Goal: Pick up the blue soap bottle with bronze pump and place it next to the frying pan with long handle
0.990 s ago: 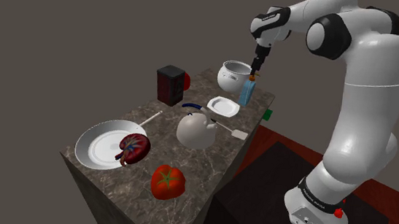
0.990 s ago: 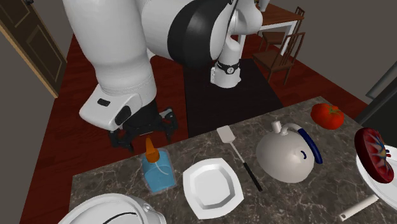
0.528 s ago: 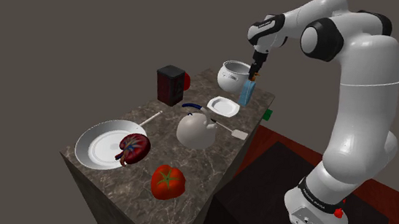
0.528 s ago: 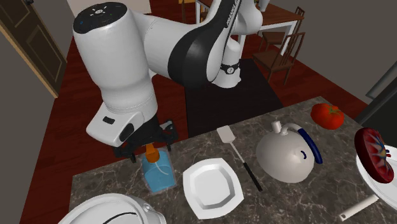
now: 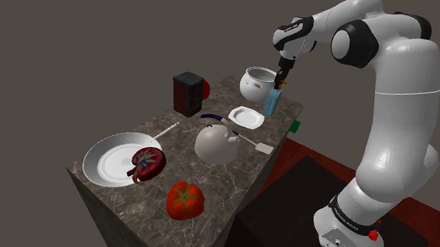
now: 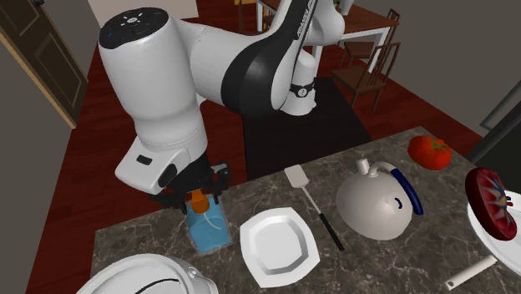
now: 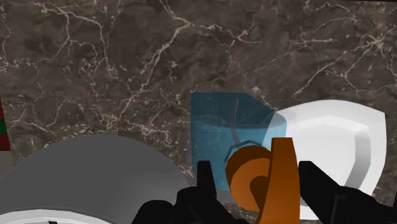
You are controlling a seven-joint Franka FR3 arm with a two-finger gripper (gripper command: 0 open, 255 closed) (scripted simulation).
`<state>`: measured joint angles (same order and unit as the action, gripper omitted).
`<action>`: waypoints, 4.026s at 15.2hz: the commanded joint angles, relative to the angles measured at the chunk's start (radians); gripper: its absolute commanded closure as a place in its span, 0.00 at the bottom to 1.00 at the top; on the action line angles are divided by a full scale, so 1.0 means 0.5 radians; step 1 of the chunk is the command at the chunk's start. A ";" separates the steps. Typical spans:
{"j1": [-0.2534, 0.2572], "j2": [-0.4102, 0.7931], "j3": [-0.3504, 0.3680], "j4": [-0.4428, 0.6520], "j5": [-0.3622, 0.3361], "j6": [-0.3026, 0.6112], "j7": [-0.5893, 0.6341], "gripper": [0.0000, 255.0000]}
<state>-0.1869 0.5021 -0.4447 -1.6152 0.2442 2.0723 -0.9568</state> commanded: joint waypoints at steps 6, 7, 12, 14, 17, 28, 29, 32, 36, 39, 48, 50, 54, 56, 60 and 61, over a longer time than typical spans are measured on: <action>0.000 0.000 0.000 0.000 0.000 0.000 0.000 1.00; 0.000 0.000 0.000 0.000 0.000 0.000 0.000 1.00; 0.004 -0.031 -0.010 0.037 -0.017 -0.065 0.011 1.00; 0.005 -0.050 -0.015 0.064 -0.028 -0.109 0.018 1.00; 0.007 -0.075 -0.023 0.109 -0.042 -0.176 0.028 1.00; 0.000 -0.137 -0.044 0.318 -0.081 -0.440 0.058 1.00; -0.001 -0.140 -0.045 0.341 -0.083 -0.465 0.060 1.00; 0.083 -0.213 -0.035 0.258 -0.119 -0.446 0.148 1.00; 0.239 -0.332 -0.001 0.100 -0.181 -0.390 0.328 1.00; 0.345 -0.400 0.034 0.013 -0.220 -0.359 0.467 1.00; 0.625 -0.499 0.159 -0.103 -0.296 -0.319 0.880 1.00; 0.682 -0.500 0.190 -0.101 -0.305 -0.320 0.968 1.00; 0.789 -0.479 0.251 -0.065 -0.315 -0.329 1.142 1.00; 0.840 -0.457 0.282 -0.032 -0.318 -0.339 1.226 1.00; 0.939 -0.390 0.341 0.066 -0.318 -0.369 1.389 1.00; 0.962 -0.369 0.355 0.098 -0.318 -0.379 1.428 1.00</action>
<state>0.2837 0.3025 -0.2744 -1.5912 0.0840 1.8923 -0.2630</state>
